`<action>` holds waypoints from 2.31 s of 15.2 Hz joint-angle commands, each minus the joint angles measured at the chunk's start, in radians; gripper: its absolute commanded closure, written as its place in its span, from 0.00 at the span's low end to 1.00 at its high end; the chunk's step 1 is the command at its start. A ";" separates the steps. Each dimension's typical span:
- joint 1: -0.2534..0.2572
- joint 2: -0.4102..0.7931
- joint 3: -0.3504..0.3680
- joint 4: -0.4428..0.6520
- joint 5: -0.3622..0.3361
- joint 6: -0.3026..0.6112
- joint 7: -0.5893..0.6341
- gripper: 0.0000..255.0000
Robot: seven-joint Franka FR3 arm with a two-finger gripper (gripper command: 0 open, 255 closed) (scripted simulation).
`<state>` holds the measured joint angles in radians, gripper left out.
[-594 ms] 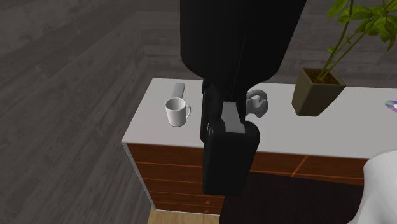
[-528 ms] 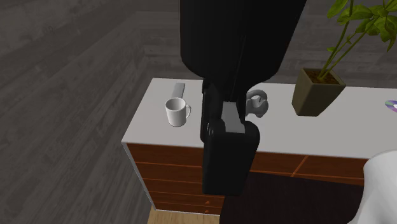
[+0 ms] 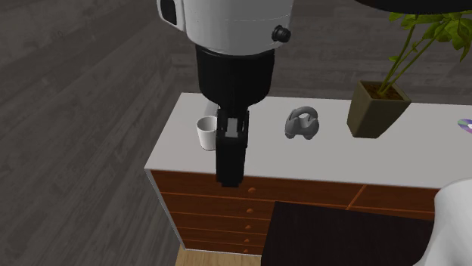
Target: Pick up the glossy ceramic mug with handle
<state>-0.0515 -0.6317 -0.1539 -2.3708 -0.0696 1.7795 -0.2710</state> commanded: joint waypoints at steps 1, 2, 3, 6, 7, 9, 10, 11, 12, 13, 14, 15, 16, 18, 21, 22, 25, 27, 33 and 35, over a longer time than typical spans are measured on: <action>-0.009 0.042 -0.029 -0.009 -0.018 0.048 -0.033 0.00; -0.014 0.066 -0.044 -0.009 -0.025 0.070 -0.050 0.00; -0.018 0.091 -0.059 -0.007 -0.032 0.093 -0.067 0.00; -0.030 0.174 -0.103 0.003 -0.048 0.161 -0.118 0.00; -0.033 0.203 -0.118 0.010 -0.052 0.182 -0.135 0.00; -0.039 0.264 -0.147 0.026 -0.055 0.225 -0.171 0.00; -0.042 0.296 -0.161 0.035 -0.055 0.246 -0.189 0.00; -0.044 0.329 -0.175 0.047 -0.053 0.266 -0.207 0.00; -0.047 0.362 -0.189 0.059 -0.051 0.286 -0.226 0.00; -0.050 0.396 -0.202 0.072 -0.046 0.305 -0.246 0.00; -0.053 0.431 -0.214 0.087 -0.040 0.324 -0.266 0.00; -0.056 0.467 -0.226 0.103 -0.033 0.341 -0.286 0.00; -0.059 0.503 -0.238 0.120 -0.024 0.358 -0.307 0.00; -0.067 0.577 -0.258 0.158 -0.002 0.389 -0.350 0.00; -0.085 0.692 -0.280 0.224 0.041 0.428 -0.417 0.00; -0.093 0.731 -0.285 0.249 0.057 0.438 -0.439 0.00; -0.125 0.848 -0.290 0.330 0.107 0.462 -0.504 0.00; -0.152 0.927 -0.288 0.391 0.139 0.472 -0.543 0.00; -0.217 1.091 -0.269 0.528 0.197 0.488 -0.610 0.00; -0.221 1.107 -0.264 0.522 0.204 0.509 -0.613 0.00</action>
<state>-0.2689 0.4635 -0.4213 -1.8525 0.1296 2.2807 -0.8813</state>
